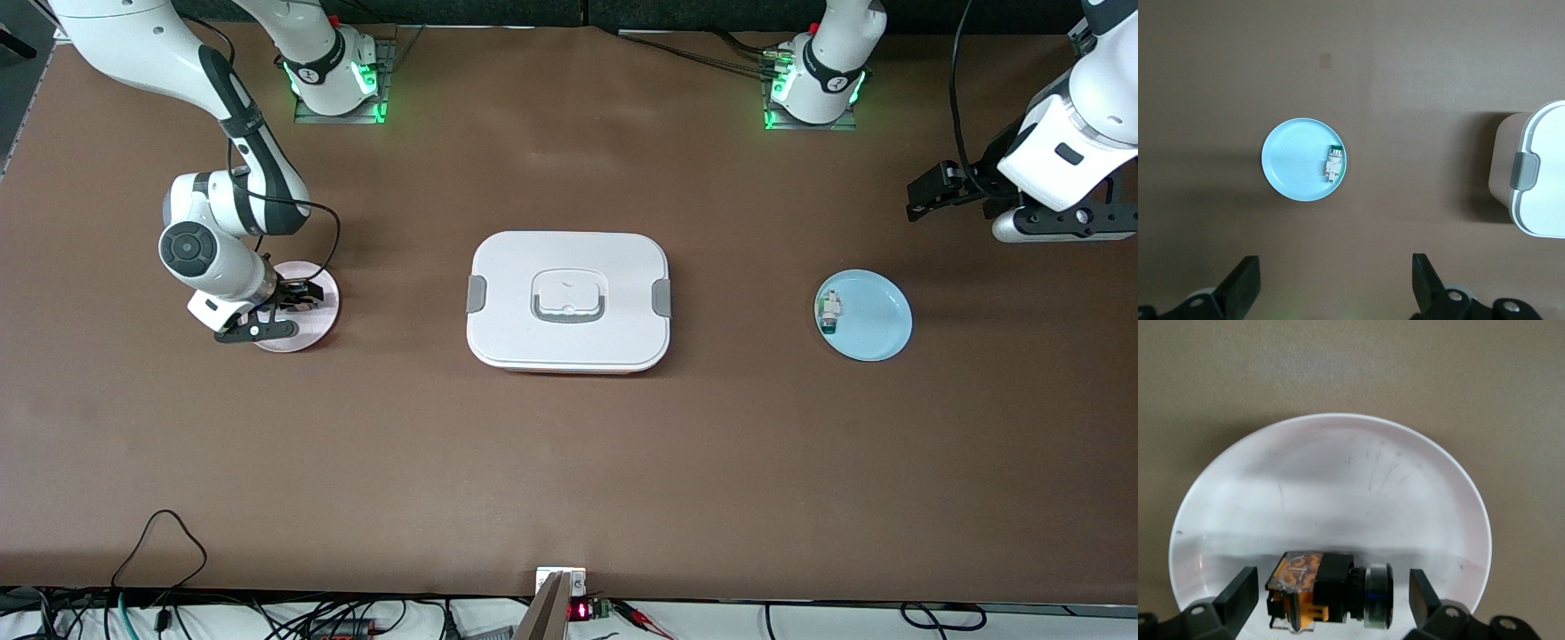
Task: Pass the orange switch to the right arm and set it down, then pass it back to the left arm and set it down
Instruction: 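Close the right gripper on the orange switch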
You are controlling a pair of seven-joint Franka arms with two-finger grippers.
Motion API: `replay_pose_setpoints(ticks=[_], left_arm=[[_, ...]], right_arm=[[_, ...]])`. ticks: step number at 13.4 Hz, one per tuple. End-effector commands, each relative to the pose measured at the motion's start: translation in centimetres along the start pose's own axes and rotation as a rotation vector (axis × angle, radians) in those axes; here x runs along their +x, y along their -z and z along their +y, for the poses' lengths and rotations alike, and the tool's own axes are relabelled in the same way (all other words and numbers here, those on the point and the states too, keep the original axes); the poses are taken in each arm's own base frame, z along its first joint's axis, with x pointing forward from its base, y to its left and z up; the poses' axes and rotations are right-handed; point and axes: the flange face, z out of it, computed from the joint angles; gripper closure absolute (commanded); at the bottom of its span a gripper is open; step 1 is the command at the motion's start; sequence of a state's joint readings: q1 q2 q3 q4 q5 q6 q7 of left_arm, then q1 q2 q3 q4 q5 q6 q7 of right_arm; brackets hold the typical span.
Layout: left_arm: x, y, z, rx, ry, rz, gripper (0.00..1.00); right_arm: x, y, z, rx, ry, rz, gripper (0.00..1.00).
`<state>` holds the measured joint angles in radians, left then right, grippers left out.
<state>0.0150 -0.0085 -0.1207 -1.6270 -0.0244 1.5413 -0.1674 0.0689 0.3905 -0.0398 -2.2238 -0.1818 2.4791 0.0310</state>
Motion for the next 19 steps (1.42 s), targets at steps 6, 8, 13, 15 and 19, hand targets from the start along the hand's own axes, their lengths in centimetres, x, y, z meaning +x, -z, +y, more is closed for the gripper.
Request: replay_pose_setpoints(ticks=[6, 8, 13, 15, 19], left_arm=[[0.1, 0.2, -0.1, -0.022, 0.006, -0.005, 0.0], [0.1, 0.2, -0.4, -0.022, 0.011, -0.006, 0.0], [0.1, 0.2, -0.4, -0.03, 0.009, -0.007, 0.0], [0.1, 0.1, -0.5, -0.03, 0.011, -0.009, 0.0], [0.1, 0.1, -0.4, -0.03, 0.008, -0.009, 0.0]], right_arm=[[-1.2, -0.6, -0.1, -0.009, 0.031, -0.005, 0.15], [-1.2, -0.5, -0.2, -0.01, 0.048, -0.007, 0.46], [-0.6, 1.3, -0.1, -0.005, 0.093, 0.025, 0.69], [-0.2, 4.8, -1.1, -0.004, 0.11, 0.056, 0.69], [3.5, 15.8, -3.1, -0.022, 0.151, 0.137, 0.68]])
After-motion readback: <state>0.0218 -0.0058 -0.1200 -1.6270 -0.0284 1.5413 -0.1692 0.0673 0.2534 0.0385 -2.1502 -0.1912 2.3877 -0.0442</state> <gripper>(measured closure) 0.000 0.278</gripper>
